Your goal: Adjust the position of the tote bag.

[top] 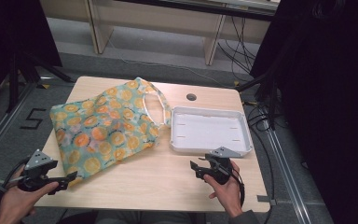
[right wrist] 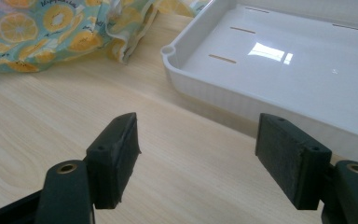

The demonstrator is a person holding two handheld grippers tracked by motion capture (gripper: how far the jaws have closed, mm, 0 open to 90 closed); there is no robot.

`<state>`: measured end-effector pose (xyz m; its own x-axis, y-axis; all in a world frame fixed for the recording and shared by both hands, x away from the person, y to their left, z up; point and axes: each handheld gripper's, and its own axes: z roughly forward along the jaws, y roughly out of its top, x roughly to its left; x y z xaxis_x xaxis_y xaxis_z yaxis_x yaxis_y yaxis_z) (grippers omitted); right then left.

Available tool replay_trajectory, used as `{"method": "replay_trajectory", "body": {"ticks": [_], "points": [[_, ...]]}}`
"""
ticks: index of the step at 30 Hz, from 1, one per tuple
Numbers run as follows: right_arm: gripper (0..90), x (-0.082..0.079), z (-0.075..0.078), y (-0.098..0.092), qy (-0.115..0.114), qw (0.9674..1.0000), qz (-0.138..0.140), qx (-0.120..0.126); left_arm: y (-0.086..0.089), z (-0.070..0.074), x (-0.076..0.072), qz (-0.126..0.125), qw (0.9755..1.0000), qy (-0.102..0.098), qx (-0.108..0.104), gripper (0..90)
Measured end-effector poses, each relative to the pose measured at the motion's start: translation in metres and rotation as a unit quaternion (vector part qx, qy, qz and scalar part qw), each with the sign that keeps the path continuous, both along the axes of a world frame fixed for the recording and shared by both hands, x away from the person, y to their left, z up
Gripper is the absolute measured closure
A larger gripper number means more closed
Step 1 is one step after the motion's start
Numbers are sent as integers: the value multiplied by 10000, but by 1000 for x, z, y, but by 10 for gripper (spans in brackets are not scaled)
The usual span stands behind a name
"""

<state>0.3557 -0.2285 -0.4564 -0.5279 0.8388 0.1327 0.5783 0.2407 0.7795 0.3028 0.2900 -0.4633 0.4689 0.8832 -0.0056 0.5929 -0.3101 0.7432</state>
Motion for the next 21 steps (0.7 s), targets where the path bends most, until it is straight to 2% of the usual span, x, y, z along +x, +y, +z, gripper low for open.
{"method": "replay_trajectory", "body": {"ticks": [2, 4, 5, 6, 7, 8, 9, 10, 11, 12, 13, 14, 17, 19, 20, 21], "points": [[306, 0, 0, -1, -77, 10000, -4, -53, 1, 0, 1, -76, 10000, -36, 22, 179], [306, -1, 0, -1, -41, 10000, -68, -59, 0, 0, 0, -29, 10000, 42, -18, 180], [306, 0, 0, -2, -80, 9998, -22, -190, 1, 0, 2, -164, 9998, -68, 66, 179], [306, 0, 0, -2, 18, 9999, 37, -132, 3, 2, 3, -292, 9992, -109, 245, 179], [306, 0, 0, -2, 18, 9999, 37, -132, 3, 2, 3, -292, 9992, -109, 245, 179], [306, -1, -1, 1, 107, 9999, -51, 15, 1, 0, 1, -91, 10000, 29, 16, 179], [304, -1, 0, 1, 64, 9999, -93, -44, 0, 0, 0, -59, 10000, 42, -6, 179], [301, -2, 1, 2, 148, 9998, -107, -29, 1, 0, 0, -67, 10000, 21, -5, 179], [298, -1, 0, 1, 55, 9999, -91, -90, 1, 0, 1, -83, 10000, 17, 5, 179], [290, -1, -1, 1, 36, 9999, -97, -41, 1, 0, 0, -74, 10000, 30, 6, 179], [288, -1, -1, 1, 62, 9999, -92, -94, 0, 1, 0, -66, 10000, 38, 6, 180], [283, 1, -2, -1, -50, 9999, -16, -119, 0, 1, 0, -66, 10000, 43, 9, 179], [265, 2, -2, -1, -2, 9999, 10, -105, 0, 1, 0, -49, 10000, 43, 6, 179], [248, 1, -2, -1, -15, 9998, -14, -189, 0, 1, 0, -23, 10000, 55, -11, 179], [243, 1, -2, 0, 81, 9998, -5, -166, 3, 1, 5, -337, 9991, -160, 197, 179], [219, 0, -2, 4, 137, 9999, -21, -73, 3, 2, 2, -186, 9995, -32, 241, 179]]}}
